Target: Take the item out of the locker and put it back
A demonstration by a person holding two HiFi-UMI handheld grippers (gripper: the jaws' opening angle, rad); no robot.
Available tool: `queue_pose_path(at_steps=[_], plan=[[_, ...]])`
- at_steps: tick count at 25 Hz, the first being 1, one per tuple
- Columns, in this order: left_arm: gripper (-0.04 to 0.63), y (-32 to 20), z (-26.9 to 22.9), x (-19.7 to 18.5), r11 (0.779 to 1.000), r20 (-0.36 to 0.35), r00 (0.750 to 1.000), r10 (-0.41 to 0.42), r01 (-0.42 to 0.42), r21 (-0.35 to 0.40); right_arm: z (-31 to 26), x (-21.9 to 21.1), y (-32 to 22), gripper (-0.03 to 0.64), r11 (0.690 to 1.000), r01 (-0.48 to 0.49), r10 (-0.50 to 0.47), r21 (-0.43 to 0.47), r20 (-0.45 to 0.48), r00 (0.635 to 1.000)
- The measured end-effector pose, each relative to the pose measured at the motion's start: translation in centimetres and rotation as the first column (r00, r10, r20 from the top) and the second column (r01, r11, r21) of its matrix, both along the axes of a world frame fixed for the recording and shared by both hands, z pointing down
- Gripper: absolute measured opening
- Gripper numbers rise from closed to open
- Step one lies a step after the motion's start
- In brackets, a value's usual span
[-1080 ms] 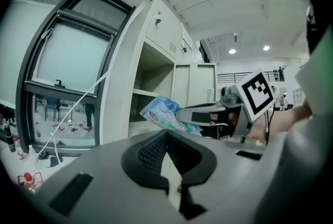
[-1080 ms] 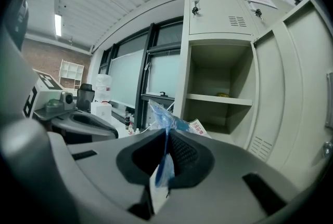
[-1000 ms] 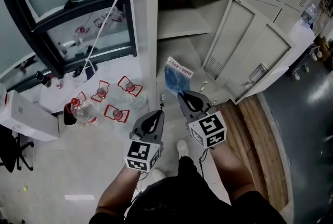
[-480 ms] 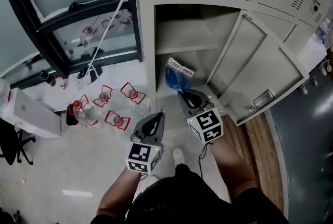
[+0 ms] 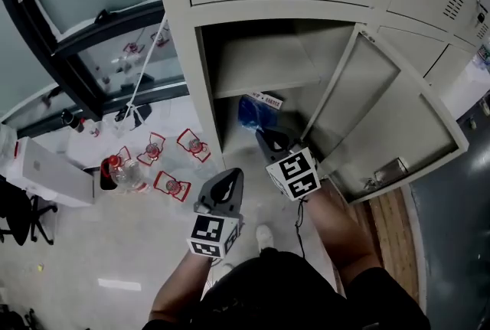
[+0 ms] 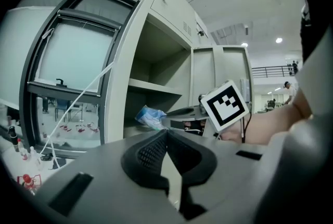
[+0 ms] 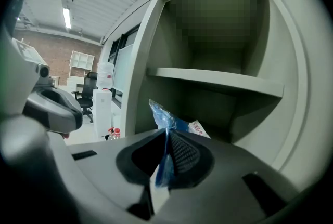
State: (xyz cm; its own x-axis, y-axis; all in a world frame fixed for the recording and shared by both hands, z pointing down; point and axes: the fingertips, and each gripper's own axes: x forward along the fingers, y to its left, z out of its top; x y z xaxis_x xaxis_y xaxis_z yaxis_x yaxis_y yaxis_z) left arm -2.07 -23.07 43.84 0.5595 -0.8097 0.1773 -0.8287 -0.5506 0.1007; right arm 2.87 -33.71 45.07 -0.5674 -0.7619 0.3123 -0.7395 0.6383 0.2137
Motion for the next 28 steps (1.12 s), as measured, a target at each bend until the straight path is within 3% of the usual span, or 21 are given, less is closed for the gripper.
queue_pose_path(at_steps=[14, 28], plan=[[0.005, -3.1, 1.4, 0.6, 0.998, -0.011, 0.999, -0.050, 0.050, -0.023, 4.0, -0.9, -5.5, 0.020, 0.998, 0.045, -0.047, -0.048, -0.054, 0.997], [0.005, -4.2, 2.8, 0.0, 0.997, 0.006, 0.999, -0.048, 0.048, -0.060, 8.1, -1.8, -6.7, 0.032, 0.982, 0.041, -0.067, -0.183, -0.140, 0.988]])
